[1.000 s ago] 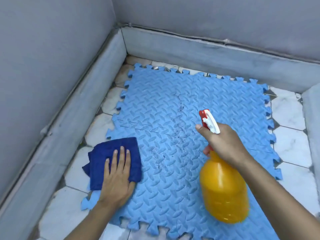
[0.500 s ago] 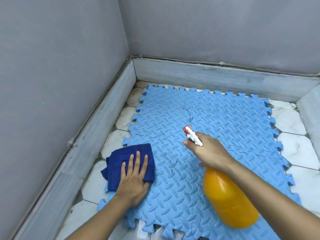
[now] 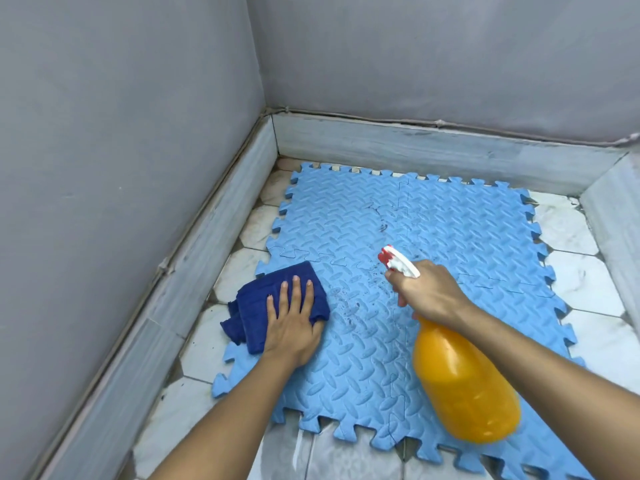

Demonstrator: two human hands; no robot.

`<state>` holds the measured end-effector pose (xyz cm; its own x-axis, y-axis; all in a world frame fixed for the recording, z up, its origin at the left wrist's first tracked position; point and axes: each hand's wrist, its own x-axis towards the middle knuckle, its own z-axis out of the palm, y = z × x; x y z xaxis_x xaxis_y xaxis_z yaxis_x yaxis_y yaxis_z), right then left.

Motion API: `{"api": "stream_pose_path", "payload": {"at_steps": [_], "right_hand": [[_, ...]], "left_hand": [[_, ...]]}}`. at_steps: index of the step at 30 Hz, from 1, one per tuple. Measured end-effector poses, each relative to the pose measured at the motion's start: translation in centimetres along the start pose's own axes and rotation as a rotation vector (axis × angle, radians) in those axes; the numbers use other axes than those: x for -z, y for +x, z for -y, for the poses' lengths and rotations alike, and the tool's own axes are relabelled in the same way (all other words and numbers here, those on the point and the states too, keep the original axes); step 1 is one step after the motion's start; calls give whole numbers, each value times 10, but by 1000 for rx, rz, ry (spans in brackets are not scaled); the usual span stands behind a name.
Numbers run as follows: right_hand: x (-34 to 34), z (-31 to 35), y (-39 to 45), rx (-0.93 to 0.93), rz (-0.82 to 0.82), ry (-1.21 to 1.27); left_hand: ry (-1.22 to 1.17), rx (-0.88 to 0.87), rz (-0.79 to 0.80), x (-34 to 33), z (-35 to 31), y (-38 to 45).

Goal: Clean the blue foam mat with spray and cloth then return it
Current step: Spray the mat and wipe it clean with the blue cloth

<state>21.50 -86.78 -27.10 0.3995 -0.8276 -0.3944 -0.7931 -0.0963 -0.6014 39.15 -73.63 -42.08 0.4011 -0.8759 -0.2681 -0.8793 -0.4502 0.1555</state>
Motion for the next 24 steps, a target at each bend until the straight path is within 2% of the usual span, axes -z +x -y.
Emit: {"api": "stream_pose_path", "payload": {"at_steps": [5, 10, 15, 20, 24], "right_hand": [[3, -4, 6, -21, -39, 89], [12, -5, 16, -2, -192, 126], [22, -7, 22, -41, -202, 178], [38, -27, 22, -209, -260, 238], [53, -56, 24, -333, -285, 401]], "left_hand": [[20, -10, -1, -6, 3, 4], [8, -27, 41, 2, 3, 8], [19, -23, 56, -1, 6, 7], [11, -30, 68, 2, 5, 6], [49, -27, 57, 1, 6, 6]]}}
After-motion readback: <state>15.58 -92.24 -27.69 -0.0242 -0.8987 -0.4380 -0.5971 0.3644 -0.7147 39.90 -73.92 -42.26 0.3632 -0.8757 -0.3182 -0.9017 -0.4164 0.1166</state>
